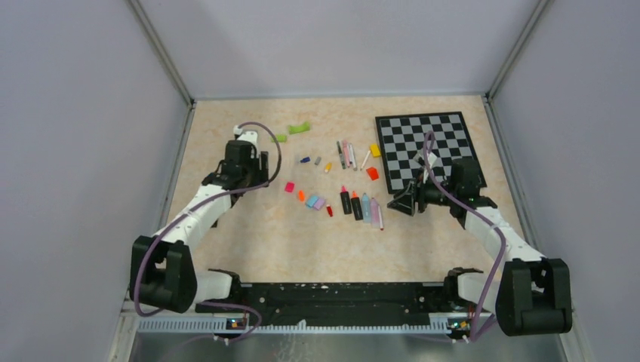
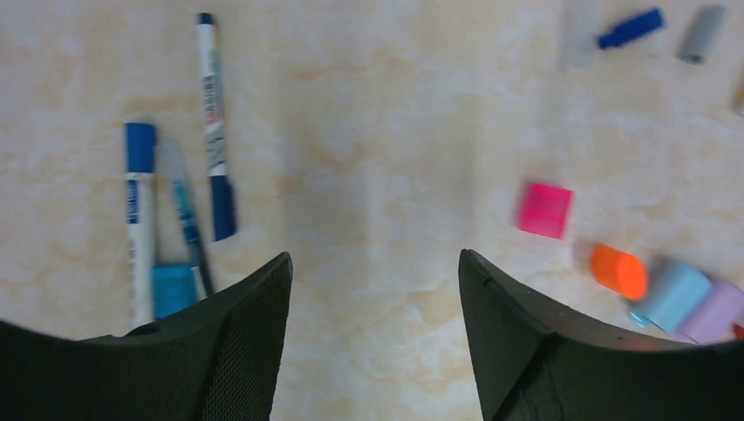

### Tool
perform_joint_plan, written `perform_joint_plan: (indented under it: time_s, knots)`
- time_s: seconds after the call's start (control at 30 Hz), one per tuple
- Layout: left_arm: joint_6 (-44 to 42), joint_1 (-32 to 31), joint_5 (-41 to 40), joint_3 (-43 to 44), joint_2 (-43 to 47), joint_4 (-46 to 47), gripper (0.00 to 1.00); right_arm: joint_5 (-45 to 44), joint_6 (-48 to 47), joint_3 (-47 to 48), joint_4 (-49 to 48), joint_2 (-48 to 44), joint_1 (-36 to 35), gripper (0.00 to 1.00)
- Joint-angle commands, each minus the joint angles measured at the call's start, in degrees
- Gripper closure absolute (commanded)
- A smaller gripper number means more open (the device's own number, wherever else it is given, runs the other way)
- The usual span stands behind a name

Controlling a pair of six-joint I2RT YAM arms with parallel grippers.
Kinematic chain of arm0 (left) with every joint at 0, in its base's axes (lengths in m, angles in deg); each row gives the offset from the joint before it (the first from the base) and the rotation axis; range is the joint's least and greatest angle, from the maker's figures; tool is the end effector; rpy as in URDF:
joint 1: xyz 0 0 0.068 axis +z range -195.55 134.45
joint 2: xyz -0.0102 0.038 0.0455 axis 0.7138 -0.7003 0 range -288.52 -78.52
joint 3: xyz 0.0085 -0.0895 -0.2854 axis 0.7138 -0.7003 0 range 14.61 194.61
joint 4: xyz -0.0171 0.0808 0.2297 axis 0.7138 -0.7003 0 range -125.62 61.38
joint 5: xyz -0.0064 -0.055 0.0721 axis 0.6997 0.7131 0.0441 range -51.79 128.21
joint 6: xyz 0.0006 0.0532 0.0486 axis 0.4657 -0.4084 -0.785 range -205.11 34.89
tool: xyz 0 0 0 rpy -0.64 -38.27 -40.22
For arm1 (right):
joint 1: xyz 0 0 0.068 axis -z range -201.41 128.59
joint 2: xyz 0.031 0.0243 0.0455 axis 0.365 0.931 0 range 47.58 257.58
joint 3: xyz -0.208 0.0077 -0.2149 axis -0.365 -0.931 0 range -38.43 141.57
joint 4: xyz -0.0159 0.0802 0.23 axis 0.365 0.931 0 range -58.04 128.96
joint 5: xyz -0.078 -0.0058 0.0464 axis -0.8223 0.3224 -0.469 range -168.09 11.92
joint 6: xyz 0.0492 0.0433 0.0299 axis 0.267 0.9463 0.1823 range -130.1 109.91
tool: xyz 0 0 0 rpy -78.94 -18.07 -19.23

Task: Open the pen caps
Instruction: Pick up the pen from the center of the board.

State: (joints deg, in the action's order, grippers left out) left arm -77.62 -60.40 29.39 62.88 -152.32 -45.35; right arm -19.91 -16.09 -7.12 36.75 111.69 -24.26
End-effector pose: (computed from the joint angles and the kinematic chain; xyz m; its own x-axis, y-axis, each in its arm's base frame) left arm 0.2606 -0.0597 0.2604 -0.6633 0.0426 -0.7472 0.0577 0.9983 0.0057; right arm 0.1965 0.0606 0.2389 -0.5330 -0.0817 -0.8421 -0.7584 0.4873 0.4328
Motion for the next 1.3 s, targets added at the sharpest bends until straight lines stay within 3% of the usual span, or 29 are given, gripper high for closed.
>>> perform_joint_plan:
  time_s: [0.0, 0.2, 0.43, 0.63, 0.83, 1.27]
  knots:
    - [-3.5, 8.5, -1.8, -0.7, -0.8, 3.1, 0.27, 1.5, -2.8, 3.4, 1.0, -1.8, 0.5, 0.49]
    - [-4.6, 19.0, -0.1, -0.3, -2.5, 6.6, 0.28, 0.8, -3.3, 3.8, 1.8, -1.9, 0.4, 0.49]
    - [-9.9, 23.5, -3.1, 0.1, -6.4, 9.3, 0.37, 0.3, -4.0, 4.0, 2.6, -2.1, 0.5, 0.49]
    - [-10.0, 29.3, 5.4, -1.4, -8.1, 10.3, 0.40, 0.1, -4.3, 4.3, 3.2, -2.4, 0.5, 0.49]
    - [-10.0, 31.1, 6.6, -1.4, -11.3, 10.3, 0.50, 0.0, -4.8, 4.4, 3.7, -2.5, 0.5, 0.49]
    - [-9.8, 32.6, 8.6, -0.4, -16.7, 9.5, 0.59, -0.2, -4.8, 4.4, 3.9, -2.7, 0.4, 0.49]
